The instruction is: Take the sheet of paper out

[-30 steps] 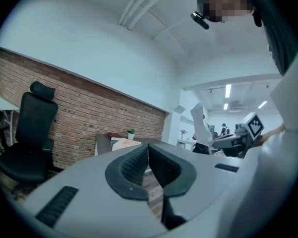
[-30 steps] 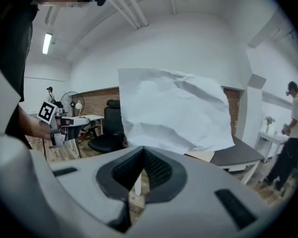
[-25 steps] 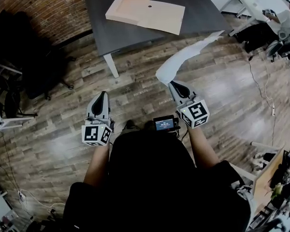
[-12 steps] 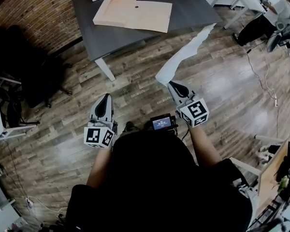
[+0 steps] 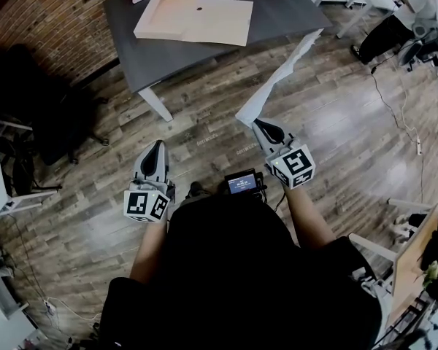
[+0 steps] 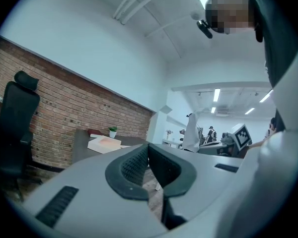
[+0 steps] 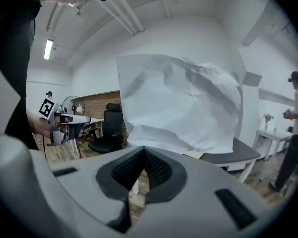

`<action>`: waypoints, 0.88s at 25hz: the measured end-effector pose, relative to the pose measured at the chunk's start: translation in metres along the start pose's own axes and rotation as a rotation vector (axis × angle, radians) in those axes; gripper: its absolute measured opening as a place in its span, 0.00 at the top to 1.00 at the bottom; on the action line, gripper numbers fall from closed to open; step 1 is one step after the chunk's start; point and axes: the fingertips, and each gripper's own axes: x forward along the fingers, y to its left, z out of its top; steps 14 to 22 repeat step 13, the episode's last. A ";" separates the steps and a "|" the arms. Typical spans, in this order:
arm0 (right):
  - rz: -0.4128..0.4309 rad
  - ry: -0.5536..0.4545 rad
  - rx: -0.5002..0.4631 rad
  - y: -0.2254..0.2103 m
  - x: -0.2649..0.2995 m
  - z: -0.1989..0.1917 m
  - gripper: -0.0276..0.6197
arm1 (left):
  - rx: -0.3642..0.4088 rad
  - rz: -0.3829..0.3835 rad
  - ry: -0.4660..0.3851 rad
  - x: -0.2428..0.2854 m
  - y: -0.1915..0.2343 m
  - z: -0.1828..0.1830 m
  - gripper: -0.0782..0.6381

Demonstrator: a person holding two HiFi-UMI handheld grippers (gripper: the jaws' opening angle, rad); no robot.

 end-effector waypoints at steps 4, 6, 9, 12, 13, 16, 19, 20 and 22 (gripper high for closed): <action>0.018 0.004 -0.027 0.001 -0.005 -0.004 0.95 | 0.005 -0.014 0.009 0.003 -0.008 -0.001 0.90; 0.025 0.013 -0.036 0.001 -0.007 -0.008 0.95 | 0.022 -0.029 0.016 0.005 -0.015 -0.003 0.90; 0.033 0.025 -0.026 -0.002 -0.011 -0.012 0.95 | 0.026 -0.039 0.021 0.008 -0.023 -0.005 0.90; 0.038 0.005 -0.029 -0.008 -0.016 -0.010 0.95 | 0.016 -0.036 0.021 0.012 -0.029 -0.007 0.90; 0.040 -0.004 -0.031 -0.010 -0.017 -0.010 0.95 | 0.011 -0.035 0.021 0.013 -0.031 -0.007 0.90; 0.040 -0.004 -0.031 -0.010 -0.017 -0.010 0.95 | 0.011 -0.035 0.021 0.013 -0.031 -0.007 0.90; 0.040 -0.004 -0.031 -0.010 -0.017 -0.010 0.95 | 0.011 -0.035 0.021 0.013 -0.031 -0.007 0.90; 0.040 -0.004 -0.031 -0.010 -0.017 -0.010 0.95 | 0.011 -0.035 0.021 0.013 -0.031 -0.007 0.90; 0.040 -0.004 -0.031 -0.010 -0.017 -0.010 0.95 | 0.011 -0.035 0.021 0.013 -0.031 -0.007 0.90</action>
